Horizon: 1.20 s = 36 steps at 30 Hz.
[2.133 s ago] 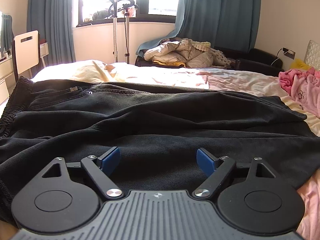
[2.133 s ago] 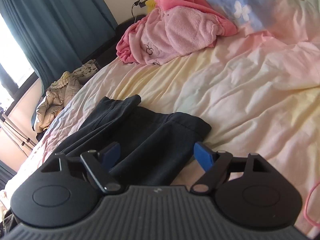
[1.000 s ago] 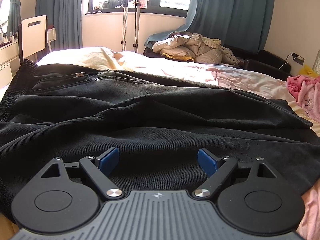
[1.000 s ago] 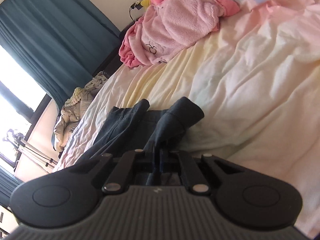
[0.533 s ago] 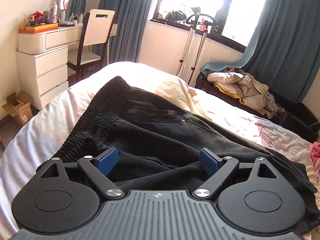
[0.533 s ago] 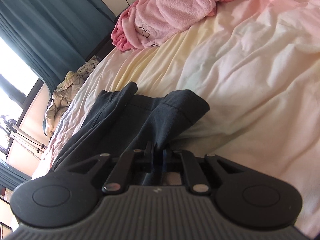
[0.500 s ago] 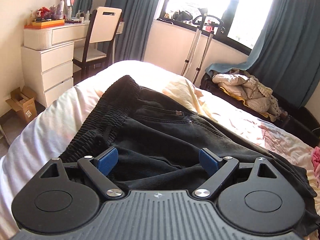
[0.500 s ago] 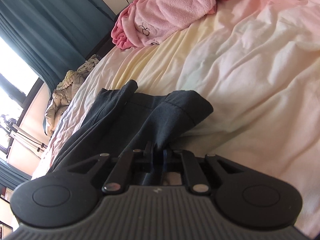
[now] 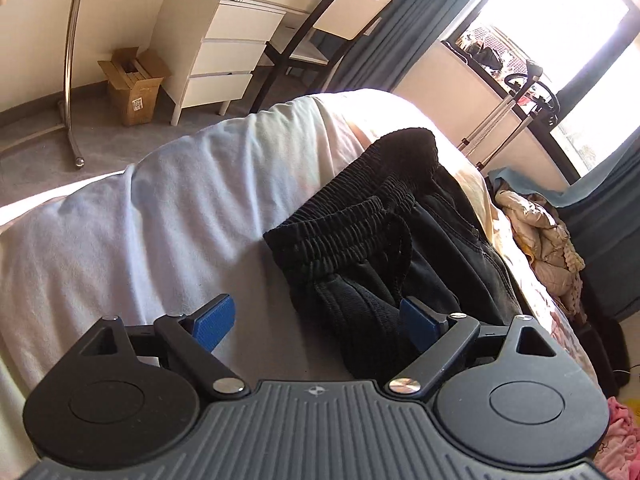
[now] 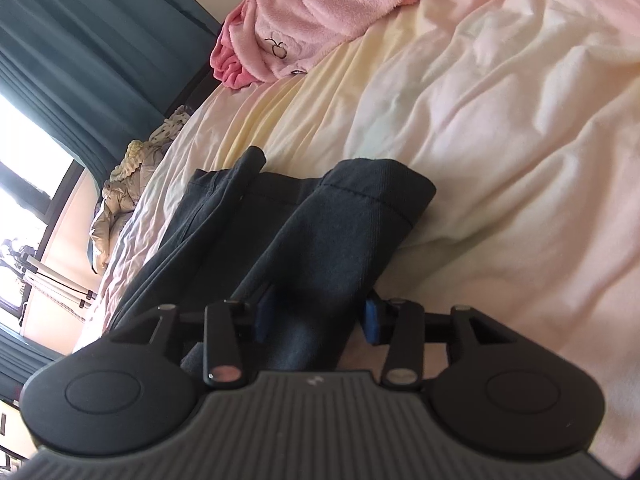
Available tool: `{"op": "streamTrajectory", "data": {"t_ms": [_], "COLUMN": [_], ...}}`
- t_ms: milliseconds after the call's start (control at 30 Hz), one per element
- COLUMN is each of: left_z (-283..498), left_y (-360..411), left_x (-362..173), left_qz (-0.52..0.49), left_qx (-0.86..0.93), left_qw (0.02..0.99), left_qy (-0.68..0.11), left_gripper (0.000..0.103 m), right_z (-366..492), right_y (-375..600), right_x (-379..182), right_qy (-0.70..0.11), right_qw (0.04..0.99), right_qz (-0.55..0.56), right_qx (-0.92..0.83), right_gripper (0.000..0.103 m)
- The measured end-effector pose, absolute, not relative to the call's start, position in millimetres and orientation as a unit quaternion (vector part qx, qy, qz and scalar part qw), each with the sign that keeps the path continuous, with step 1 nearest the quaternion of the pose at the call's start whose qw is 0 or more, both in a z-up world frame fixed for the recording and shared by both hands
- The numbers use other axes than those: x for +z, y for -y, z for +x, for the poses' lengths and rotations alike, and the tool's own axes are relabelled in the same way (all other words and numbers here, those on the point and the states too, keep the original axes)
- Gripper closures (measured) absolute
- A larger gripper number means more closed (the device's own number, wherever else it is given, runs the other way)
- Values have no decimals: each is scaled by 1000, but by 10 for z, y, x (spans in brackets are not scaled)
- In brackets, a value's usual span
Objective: Fold clothes
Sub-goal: 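Grasp the elastic waistband with the left gripper while the right gripper holds the hem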
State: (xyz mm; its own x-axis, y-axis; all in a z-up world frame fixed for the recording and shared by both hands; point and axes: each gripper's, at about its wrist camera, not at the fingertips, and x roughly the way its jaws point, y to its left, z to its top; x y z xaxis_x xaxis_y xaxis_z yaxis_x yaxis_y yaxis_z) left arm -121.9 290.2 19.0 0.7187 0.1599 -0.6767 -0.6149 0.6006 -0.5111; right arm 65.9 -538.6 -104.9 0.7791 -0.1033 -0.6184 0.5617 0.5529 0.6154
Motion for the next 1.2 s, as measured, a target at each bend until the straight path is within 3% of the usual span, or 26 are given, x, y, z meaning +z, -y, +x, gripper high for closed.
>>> {"op": "streamTrajectory", "data": {"t_ms": [467,933,1200], "left_z": [-1210,-902,-534], "left_y": [-2995,-2879,-2863], "left_x": [-127,-472,-670], "left_qz": [-504,-600,-606], "left_qx": [190,142,137], "left_qw": [799,739,732], "left_qy": [-269,-270,-279], "left_gripper": [11,12,20], "right_z": [727,730,706], "right_y": [5348,5452,5562], "right_x": [-1085,-1186,-1226], "right_qy": [-286,-255,-225], "right_qw": [839,825,802], "right_qz": [426,483,536], "right_qx": [-181,-146,-139], "right_gripper": [39,37,38]}}
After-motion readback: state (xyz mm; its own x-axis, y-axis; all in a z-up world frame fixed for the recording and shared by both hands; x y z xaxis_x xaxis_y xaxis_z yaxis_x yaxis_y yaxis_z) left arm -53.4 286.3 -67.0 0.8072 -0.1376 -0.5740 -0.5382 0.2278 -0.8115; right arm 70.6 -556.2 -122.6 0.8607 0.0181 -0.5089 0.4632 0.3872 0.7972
